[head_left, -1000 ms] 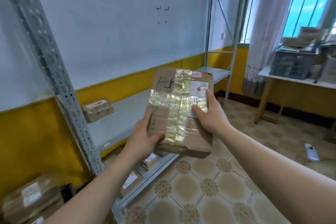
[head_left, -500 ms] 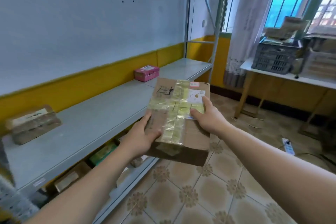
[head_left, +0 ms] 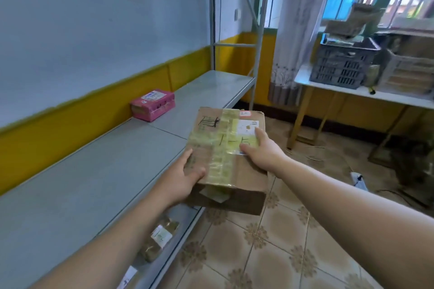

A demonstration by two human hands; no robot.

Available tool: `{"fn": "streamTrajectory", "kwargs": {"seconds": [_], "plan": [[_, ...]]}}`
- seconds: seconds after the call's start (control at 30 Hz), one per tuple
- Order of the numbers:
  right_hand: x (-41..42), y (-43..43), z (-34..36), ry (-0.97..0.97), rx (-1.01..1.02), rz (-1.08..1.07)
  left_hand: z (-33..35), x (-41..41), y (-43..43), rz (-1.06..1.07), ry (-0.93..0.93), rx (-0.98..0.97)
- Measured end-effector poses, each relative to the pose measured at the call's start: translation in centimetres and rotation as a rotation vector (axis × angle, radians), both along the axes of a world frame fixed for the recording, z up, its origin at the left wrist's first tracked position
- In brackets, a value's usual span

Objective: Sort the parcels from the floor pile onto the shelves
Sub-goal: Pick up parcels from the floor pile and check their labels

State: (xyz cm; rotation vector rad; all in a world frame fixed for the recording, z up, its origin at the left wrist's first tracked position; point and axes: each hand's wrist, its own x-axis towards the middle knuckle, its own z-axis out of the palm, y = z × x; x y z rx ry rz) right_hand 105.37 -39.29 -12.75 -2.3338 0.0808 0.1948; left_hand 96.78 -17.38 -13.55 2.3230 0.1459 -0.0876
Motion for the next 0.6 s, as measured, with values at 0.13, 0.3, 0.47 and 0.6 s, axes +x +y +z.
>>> {"fn": "streamTrajectory", "kwargs": {"seconds": [0.13,0.3,0.47,0.6], "plan": [[7.4,-1.8,-1.3,0.002,0.023,0.006,-0.7,7.5,-1.5,0.004,-0.005,0.014],[17.9,-4.4,-2.2,-0.014,0.024,0.048,-1.2,17.0,-4.7,0.049,-0.009,0.002],[26.8,-4.5,-2.7,0.026,0.006,0.156,-1.9,23.6,-5.6,0.153,0.039,0.001],[32.4,-1.2,-3.8,0.060,0.001,0.258,-2.7,27.4,-3.6,0.264,0.075,-0.022]]}}
